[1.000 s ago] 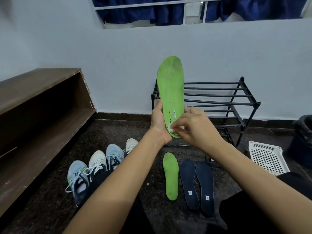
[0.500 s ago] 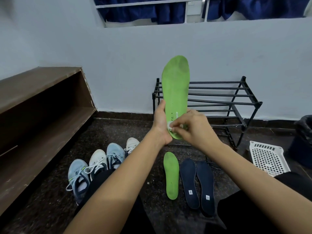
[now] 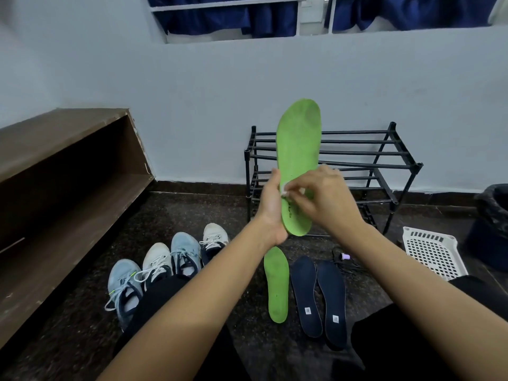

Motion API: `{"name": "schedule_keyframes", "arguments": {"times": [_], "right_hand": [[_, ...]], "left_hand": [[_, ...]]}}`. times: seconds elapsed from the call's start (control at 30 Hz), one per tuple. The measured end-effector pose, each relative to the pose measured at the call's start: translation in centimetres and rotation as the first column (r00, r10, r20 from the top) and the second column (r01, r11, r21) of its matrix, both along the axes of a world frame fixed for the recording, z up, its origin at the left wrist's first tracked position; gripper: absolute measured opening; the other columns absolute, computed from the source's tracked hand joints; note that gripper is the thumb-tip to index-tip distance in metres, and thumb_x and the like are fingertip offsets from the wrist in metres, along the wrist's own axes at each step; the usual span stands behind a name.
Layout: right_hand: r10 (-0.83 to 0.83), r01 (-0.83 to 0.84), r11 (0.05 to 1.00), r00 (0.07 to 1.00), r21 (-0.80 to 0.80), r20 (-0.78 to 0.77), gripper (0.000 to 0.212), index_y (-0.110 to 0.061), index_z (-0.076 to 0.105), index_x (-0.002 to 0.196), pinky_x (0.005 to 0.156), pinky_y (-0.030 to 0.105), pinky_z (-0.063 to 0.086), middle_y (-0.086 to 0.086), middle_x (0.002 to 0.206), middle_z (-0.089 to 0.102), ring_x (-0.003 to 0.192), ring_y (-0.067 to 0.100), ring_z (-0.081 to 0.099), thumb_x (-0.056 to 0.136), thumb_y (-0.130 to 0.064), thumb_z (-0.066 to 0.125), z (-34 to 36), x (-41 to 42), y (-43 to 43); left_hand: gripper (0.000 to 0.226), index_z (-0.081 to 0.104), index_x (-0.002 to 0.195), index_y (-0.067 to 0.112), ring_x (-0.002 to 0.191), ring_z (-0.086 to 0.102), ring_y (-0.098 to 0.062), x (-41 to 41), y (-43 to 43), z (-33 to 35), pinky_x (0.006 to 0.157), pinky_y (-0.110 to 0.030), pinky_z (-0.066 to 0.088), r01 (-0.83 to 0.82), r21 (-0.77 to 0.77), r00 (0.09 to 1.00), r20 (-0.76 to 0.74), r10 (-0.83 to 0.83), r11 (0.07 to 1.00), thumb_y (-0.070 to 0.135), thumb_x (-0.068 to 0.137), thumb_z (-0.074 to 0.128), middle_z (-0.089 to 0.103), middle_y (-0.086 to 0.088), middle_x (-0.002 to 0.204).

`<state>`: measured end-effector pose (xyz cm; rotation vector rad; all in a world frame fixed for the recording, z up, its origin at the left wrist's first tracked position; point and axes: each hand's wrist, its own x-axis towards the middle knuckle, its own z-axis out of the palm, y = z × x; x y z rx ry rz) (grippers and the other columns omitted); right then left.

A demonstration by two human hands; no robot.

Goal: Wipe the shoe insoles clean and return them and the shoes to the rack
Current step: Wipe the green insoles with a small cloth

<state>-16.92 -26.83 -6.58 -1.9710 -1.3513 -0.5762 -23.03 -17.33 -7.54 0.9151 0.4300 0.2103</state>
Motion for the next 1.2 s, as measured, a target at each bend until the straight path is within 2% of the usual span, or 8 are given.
{"name": "schedule_keyframes", "arguments": {"times": [0.1,0.27,0.47,0.57,0.67,0.87,1.03,1.2], "right_hand": [[-0.061,0.065,0.997,0.994,0.041,-0.087,0.009,-0.018,0.077,0.085,0.070,0.028,0.035,0.001,0.080,0.073,0.077,0.019,0.053,0.076,-0.018,0.077,0.4,0.7,-0.2],[0.053,-0.062,0.997,0.980,-0.040,-0.193,0.011,-0.019,0.077,0.084,0.068,0.022,0.031,-0.001,0.080,0.072,0.079,0.017,0.051,0.074,-0.014,0.077,0.4,-0.7,0.0],[0.166,-0.214,0.947,0.965,-0.239,-0.205,0.013,-0.014,0.077,0.082,0.078,0.030,0.042,0.001,0.080,0.072,0.083,0.022,0.057,0.072,-0.006,0.076,0.3,-2.0,0.0],[0.185,-0.182,0.920,0.982,-0.348,-0.024,0.022,-0.020,0.075,0.074,0.067,0.034,0.047,-0.002,0.072,0.068,0.081,0.026,0.058,0.064,0.000,0.076,0.3,-1.5,-0.3],[0.122,-0.026,0.907,0.972,-0.421,0.201,0.029,-0.026,0.071,0.065,0.058,0.030,0.035,-0.006,0.064,0.063,0.072,0.026,0.057,0.054,-0.002,0.081,0.5,-1.4,-0.4],[-0.025,0.147,0.940,0.930,-0.309,0.367,0.017,-0.023,0.072,0.064,0.059,0.031,0.036,-0.003,0.060,0.057,0.065,0.026,0.053,0.058,-0.011,0.081,0.6,-0.3,-0.7],[-0.120,0.139,0.980,0.984,-0.142,0.134,0.013,-0.018,0.076,0.072,0.060,0.036,0.044,0.005,0.061,0.063,0.060,0.029,0.051,0.068,-0.007,0.070,0.3,0.5,-0.7],[-0.016,-0.009,0.966,0.996,-0.258,-0.093,0.012,-0.018,0.077,0.083,0.072,0.032,0.044,0.008,0.078,0.069,0.075,0.027,0.058,0.076,-0.010,0.074,0.4,-1.3,-0.8]], "left_hand": [[0.062,0.069,0.098,0.017,0.081,0.065,-0.022,0.2,-1.0,-0.2,0.074,-0.034,0.050,0.017,0.017,1.000,-0.010,-0.017,1.000,0.060,0.099,0.024,0.071,-0.006,0.080],[0.063,0.070,0.093,0.014,0.069,0.066,-0.021,-0.2,0.2,0.4,0.064,-0.029,0.051,-0.006,0.004,1.000,-0.021,0.006,1.000,0.061,0.098,0.028,0.070,-0.007,0.076],[0.074,0.070,0.090,0.006,0.071,0.065,-0.026,-0.2,2.6,1.3,0.068,-0.033,0.049,-0.077,0.008,0.997,0.004,0.077,0.997,0.063,0.097,0.023,0.070,-0.015,0.084],[0.074,0.070,0.084,0.007,0.066,0.066,-0.025,-0.3,2.6,1.3,0.062,-0.030,0.049,-0.062,0.009,0.998,0.008,0.062,0.998,0.062,0.098,0.022,0.071,-0.012,0.077],[0.074,0.068,0.082,0.010,0.056,0.065,-0.021,-0.2,2.1,1.0,0.055,-0.025,0.046,-0.055,0.002,0.998,0.000,0.055,0.998,0.063,0.098,0.019,0.069,-0.009,0.068],[0.067,0.070,0.097,0.013,0.068,0.065,-0.022,0.1,0.2,0.6,0.060,-0.028,0.049,-0.020,-0.030,1.000,-0.004,0.020,0.999,0.061,0.099,0.023,0.070,-0.008,0.077],[0.063,0.070,0.103,0.013,0.071,0.068,-0.021,0.2,-0.6,0.5,0.062,-0.028,0.052,-0.008,-0.021,1.000,-0.008,0.008,1.000,0.056,0.101,0.025,0.072,-0.008,0.082],[0.072,0.068,0.087,0.008,0.069,0.063,-0.024,0.2,0.8,1.1,0.064,-0.030,0.049,-0.046,-0.038,0.999,0.001,0.046,0.998,0.063,0.098,0.024,0.069,-0.012,0.077]]}}
